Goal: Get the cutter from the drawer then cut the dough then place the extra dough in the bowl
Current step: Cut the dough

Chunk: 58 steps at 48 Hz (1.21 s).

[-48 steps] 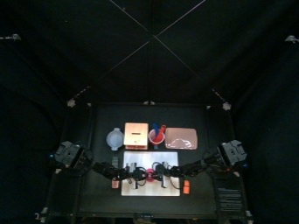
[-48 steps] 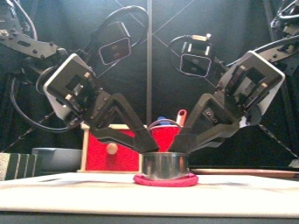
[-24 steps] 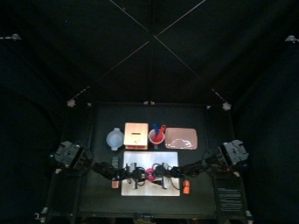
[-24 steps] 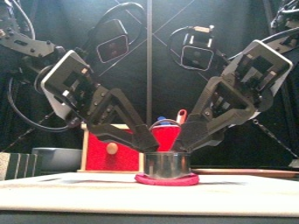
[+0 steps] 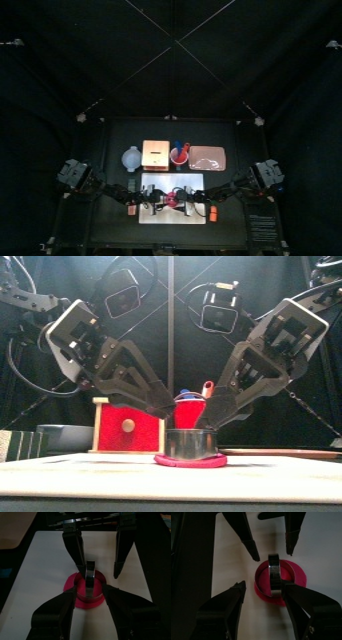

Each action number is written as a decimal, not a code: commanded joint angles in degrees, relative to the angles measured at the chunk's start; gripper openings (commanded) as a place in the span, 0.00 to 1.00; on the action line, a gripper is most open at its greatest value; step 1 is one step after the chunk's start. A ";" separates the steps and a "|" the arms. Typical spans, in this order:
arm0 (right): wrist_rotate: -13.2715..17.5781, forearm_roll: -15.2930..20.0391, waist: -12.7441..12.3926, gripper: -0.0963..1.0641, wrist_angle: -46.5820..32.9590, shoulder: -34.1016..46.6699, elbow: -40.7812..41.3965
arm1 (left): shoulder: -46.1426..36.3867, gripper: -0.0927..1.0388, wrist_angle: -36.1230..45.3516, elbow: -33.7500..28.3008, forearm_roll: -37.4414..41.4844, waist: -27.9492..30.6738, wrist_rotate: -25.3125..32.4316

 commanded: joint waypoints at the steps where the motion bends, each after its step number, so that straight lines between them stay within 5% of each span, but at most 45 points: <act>1: 0.09 -0.53 -0.70 0.85 0.00 -2.46 -0.70 | -2.99 0.79 -0.62 0.18 0.70 -0.44 0.00; 33: 0.09 -6.06 -3.25 0.85 1.41 -6.24 -3.34 | 1.14 0.75 -0.79 0.79 -2.11 -0.79 -0.18; 58: 0.26 -10.72 -5.80 0.84 18.37 -5.89 -8.17 | 2.20 0.60 -1.05 -0.88 -0.70 1.14 0.18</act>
